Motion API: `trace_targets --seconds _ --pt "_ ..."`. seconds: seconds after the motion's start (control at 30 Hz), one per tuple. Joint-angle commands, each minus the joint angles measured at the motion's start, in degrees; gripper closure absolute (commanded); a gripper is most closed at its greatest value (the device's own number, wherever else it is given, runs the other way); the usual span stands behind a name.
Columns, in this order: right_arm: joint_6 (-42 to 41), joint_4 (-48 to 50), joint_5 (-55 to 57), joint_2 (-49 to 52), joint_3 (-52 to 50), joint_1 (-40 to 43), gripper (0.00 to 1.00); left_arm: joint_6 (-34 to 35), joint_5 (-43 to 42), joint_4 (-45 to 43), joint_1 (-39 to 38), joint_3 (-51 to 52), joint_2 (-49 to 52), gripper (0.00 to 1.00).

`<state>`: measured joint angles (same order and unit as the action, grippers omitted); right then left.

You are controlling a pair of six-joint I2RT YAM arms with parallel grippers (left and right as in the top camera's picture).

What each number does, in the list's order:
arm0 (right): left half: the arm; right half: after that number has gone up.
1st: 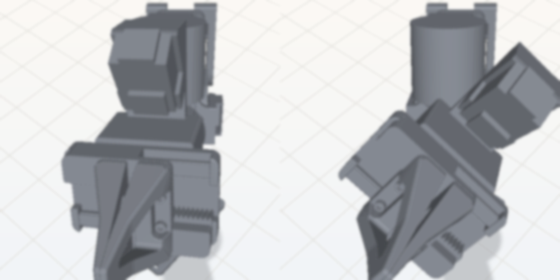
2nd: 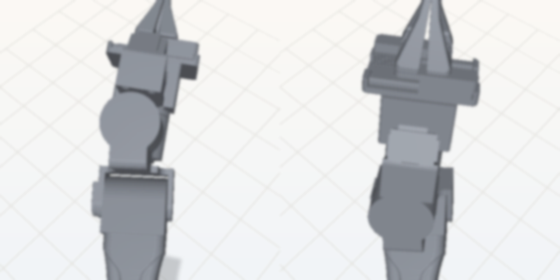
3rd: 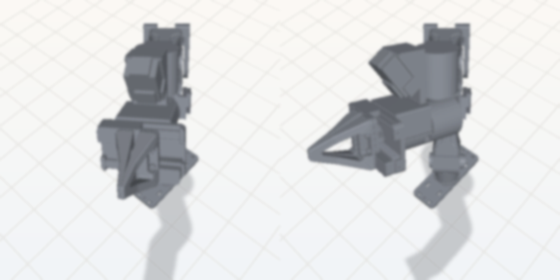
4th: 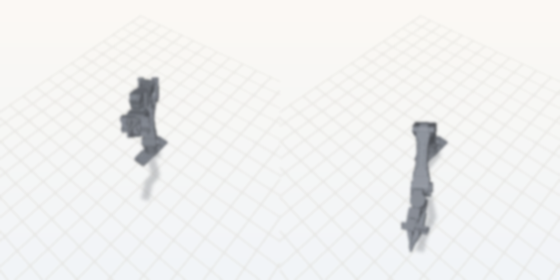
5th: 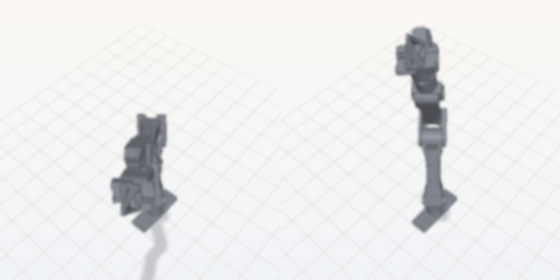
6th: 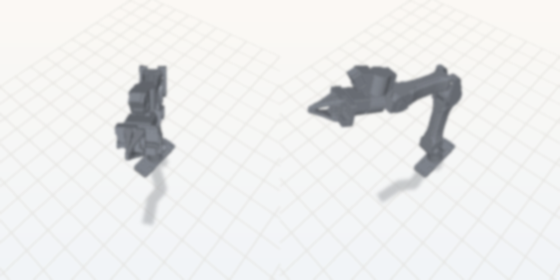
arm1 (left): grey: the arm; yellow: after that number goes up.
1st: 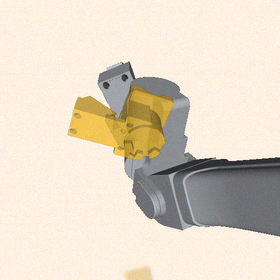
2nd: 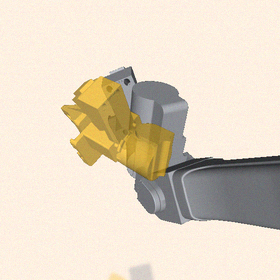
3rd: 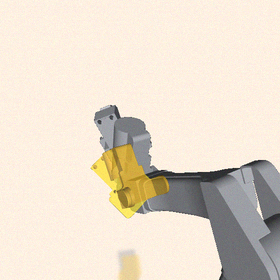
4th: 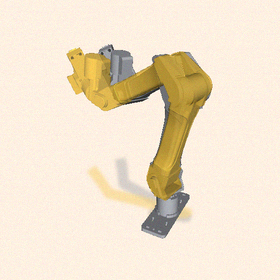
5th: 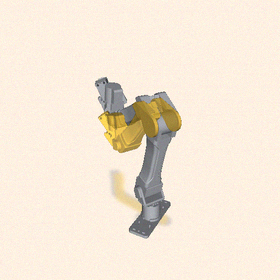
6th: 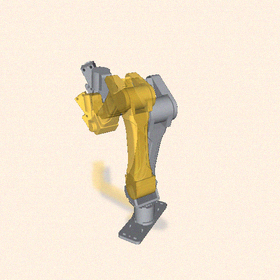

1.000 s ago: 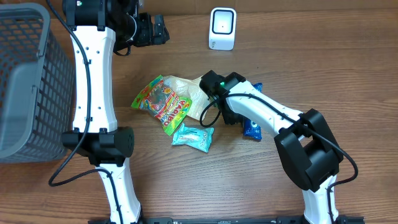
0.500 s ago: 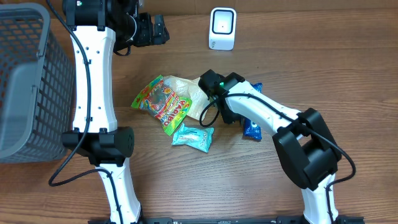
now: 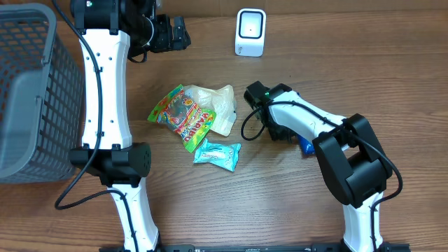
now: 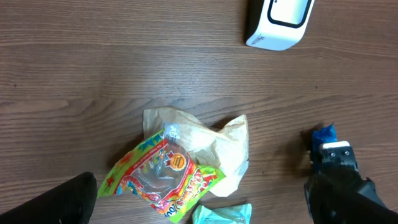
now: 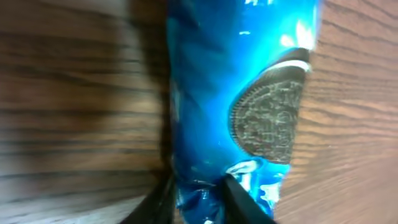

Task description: Scan the item barcode

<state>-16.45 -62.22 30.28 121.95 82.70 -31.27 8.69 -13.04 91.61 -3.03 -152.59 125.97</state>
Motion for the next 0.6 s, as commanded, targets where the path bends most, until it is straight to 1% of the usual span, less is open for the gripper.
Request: trace_targets --seconds 0.0,0.03,0.17,0.2,0.33,0.43,0.5,0.57 --pt "3.43 -0.2 -2.93 2.47 -1.36 0.46 0.79 0.55 0.11 -0.13 -0.42 0.24 -1.6 0.0" --pt "3.43 -1.11 -1.46 2.47 -0.46 0.44 0.78 0.55 0.11 -0.15 -0.42 0.24 -1.6 0.0" --pt "3.5 -5.95 3.37 2.47 5.33 0.44 0.68 0.55 0.13 -0.13 -0.42 0.24 -1.6 0.0" --pt "4.72 -6.71 3.76 2.47 6.84 0.44 0.66 0.55 0.13 -0.13 -0.42 0.24 -1.6 0.0" --pt "7.34 -5.95 4.48 2.47 8.92 0.37 0.61 0.55 0.13 -0.15 -0.42 0.24 -1.6 0.0" --pt "8.0 -5.01 5.73 2.47 10.45 0.39 0.53 0.55 0.13 -0.15 -0.42 0.24 -1.6 0.0" --pt "8.66 -4.11 6.12 2.47 10.49 0.39 0.5 0.55 0.13 -0.15 -0.42 0.24 -1.6 0.0" --pt "8.68 -3.15 6.08 2.47 10.38 0.7 0.5 0.55 0.11 -0.13 -0.42 0.24 -1.6 0.0"
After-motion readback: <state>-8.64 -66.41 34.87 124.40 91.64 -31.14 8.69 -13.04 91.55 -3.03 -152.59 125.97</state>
